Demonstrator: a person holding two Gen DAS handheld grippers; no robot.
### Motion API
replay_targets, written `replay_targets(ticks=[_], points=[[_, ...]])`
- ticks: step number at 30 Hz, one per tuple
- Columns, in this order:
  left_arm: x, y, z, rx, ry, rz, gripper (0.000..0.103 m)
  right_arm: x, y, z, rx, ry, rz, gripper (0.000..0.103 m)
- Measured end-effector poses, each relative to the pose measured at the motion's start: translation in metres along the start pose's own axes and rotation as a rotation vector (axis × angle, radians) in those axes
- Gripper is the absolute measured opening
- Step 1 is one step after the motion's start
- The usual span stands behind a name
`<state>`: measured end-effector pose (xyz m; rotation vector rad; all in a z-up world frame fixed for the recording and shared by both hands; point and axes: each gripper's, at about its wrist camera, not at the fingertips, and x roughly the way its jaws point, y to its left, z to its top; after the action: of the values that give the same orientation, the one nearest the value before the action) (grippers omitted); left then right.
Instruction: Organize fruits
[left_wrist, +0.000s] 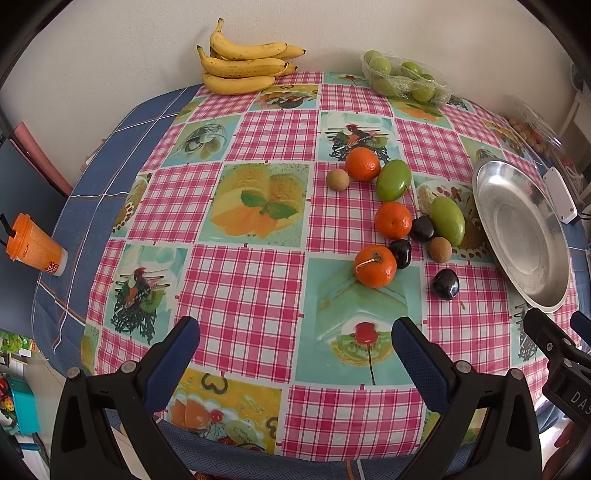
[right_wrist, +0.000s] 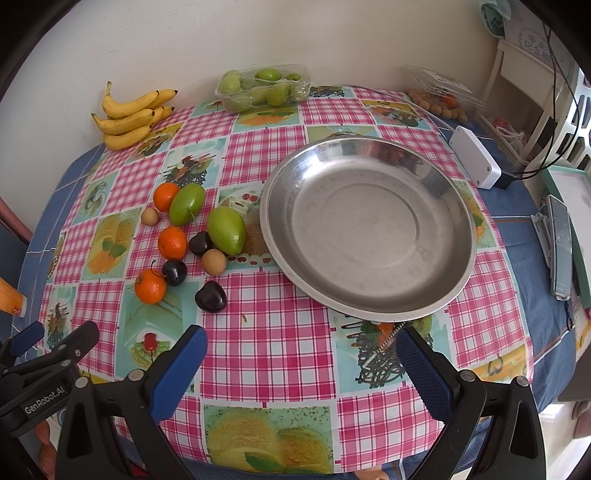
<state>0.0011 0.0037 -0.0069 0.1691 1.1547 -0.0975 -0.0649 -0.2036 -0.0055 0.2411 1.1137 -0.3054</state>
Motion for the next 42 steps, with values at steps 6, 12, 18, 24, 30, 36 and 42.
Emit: replay_targets(ticks=[6, 12, 18, 24, 30, 36, 42], points=[[0.000, 0.000, 0.000, 0.000, 0.001, 0.000, 0.103, 0.000, 0.000, 0.000, 0.000, 0.001, 0.000, 0.103], [0.000, 0.000, 0.000, 0.000, 0.001, 0.000, 0.103, 0.000, 0.000, 0.000, 0.000, 0.001, 0.000, 0.103], [0.000, 0.000, -0.002, -0.001, 0.002, -0.001, 0.103, 0.000, 0.000, 0.000, -0.001, 0.002, -0.001, 0.103], [0.001, 0.000, -0.002, -0.002, 0.003, -0.002, 0.103, 0.000, 0.001, 0.000, -0.001, 0.003, 0.000, 0.103], [0.004, 0.002, -0.002, -0.010, 0.015, -0.004, 0.103, -0.001, 0.002, 0.000, -0.009, 0.000, 0.007, 0.103], [0.018, 0.015, 0.012, -0.101, 0.070, -0.048, 0.103, 0.008, 0.012, 0.000, -0.036, 0.020, 0.025, 0.103], [0.035, 0.022, 0.026, -0.158, 0.116, -0.065, 0.103, 0.022, 0.034, 0.007, -0.104, 0.054, 0.077, 0.103]])
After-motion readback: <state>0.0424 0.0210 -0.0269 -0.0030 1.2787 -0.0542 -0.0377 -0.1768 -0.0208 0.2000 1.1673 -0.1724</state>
